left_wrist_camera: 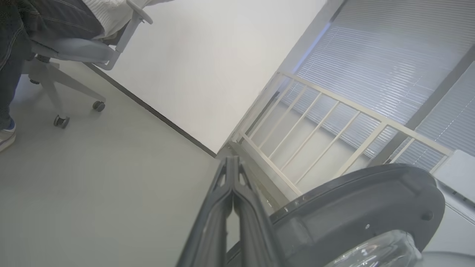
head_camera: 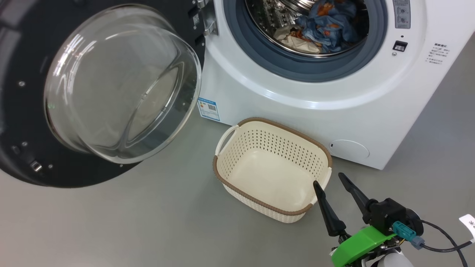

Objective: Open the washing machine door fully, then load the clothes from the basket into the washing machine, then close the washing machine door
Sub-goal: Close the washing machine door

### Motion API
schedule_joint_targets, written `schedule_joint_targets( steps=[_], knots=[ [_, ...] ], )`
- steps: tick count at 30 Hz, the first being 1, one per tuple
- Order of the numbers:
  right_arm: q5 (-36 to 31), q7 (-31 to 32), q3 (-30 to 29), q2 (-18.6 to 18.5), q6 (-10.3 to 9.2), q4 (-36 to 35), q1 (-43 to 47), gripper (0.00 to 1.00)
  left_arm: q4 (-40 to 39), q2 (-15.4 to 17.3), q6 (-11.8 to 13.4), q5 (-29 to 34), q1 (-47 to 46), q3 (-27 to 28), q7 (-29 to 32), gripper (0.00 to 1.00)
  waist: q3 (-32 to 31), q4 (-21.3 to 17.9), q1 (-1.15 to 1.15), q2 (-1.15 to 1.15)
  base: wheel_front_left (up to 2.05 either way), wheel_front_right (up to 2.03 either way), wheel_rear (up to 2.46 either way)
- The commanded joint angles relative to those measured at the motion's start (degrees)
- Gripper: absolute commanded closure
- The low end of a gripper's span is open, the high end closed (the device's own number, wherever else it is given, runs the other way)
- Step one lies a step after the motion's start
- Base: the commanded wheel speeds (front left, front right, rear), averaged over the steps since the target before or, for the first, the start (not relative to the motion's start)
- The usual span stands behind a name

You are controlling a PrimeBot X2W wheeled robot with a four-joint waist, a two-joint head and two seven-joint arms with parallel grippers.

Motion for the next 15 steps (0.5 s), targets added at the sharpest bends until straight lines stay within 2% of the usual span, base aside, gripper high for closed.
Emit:
schedule_joint_targets(
  steps=[1, 4, 9, 15],
  knots=[
    [0.4, -0.3, 1.4, 0.3, 0.09, -1.6, -0.9, 0.0, 0.9, 4.7, -0.3, -2.4, -3.4, 2.3, 0.9, 1.0, 0.6, -0.6, 0.0, -0.01, 0.0, 0.0, 0.0],
    [0.5, -0.1, 1.3, 0.3, 0.09, -1.4, -1.2, 0.0, 4.3, 8.0, -0.4, -8.2, -6.9, 2.7, 2.1, 1.0, 1.2, -1.4, 0.0, -0.01, 0.0, 0.0, 0.0],
    [0.1, 0.4, 1.1, 0.3, 0.09, -1.6, -1.8, 0.0, 11.3, 12.5, -0.4, -18.9, -11.3, 4.1, 7.3, 1.0, 2.3, -3.2, 0.0, -0.01, 0.0, 0.0, 0.0],
    [-0.7, 1.3, 0.2, 0.3, 0.09, -2.6, -1.9, 0.0, 18.2, 16.0, -0.4, -29.2, -15.4, 5.2, 15.8, 1.0, 3.8, -5.2, 0.0, -0.01, 0.0, 0.0, 0.0]
  ],
)
